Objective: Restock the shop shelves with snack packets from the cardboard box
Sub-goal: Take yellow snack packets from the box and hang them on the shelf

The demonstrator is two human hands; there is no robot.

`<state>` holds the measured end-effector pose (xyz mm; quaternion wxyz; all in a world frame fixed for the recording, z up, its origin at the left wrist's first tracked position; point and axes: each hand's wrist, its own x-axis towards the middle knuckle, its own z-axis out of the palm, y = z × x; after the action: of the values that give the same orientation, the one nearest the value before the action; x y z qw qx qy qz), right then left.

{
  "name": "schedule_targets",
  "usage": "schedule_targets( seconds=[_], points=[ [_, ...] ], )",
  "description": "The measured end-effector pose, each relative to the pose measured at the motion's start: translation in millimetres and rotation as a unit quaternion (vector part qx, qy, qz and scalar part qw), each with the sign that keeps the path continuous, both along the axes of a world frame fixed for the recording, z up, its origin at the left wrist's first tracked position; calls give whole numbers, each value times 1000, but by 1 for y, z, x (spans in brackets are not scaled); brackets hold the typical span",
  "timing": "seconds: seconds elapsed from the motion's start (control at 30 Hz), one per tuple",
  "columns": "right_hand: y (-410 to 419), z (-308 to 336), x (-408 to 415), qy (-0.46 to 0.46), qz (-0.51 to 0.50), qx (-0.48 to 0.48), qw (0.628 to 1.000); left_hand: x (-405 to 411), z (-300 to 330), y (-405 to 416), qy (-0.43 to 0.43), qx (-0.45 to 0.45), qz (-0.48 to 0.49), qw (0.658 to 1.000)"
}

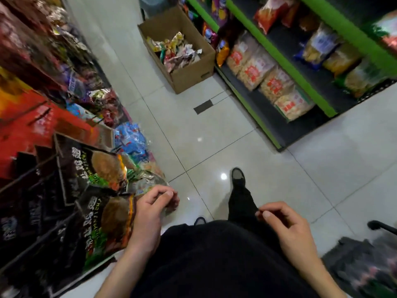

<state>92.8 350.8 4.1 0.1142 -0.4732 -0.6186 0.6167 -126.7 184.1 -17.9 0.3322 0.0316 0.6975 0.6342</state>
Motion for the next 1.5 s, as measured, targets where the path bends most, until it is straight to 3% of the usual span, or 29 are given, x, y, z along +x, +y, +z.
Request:
schedule_targets(
  seconds=[0.33,0.63,0.93,1.27,1.5],
  points=[
    [206,5,-126,72,167,6,983,-27,10,141,2,-19,133,991],
    [297,-2,-265,81,269,-10,960,-88,4,200,-19,-27,245,969],
    [356,-6,-444,71,299,11,951,-284,-4,260,-28,21,284,958],
    [426,-8,-620,65,267,27,961,-500,14,335,36,9,252,967],
    [462,-18,-781,100,302,0,948,-601,16,370,5,-21,297,955]
  ],
)
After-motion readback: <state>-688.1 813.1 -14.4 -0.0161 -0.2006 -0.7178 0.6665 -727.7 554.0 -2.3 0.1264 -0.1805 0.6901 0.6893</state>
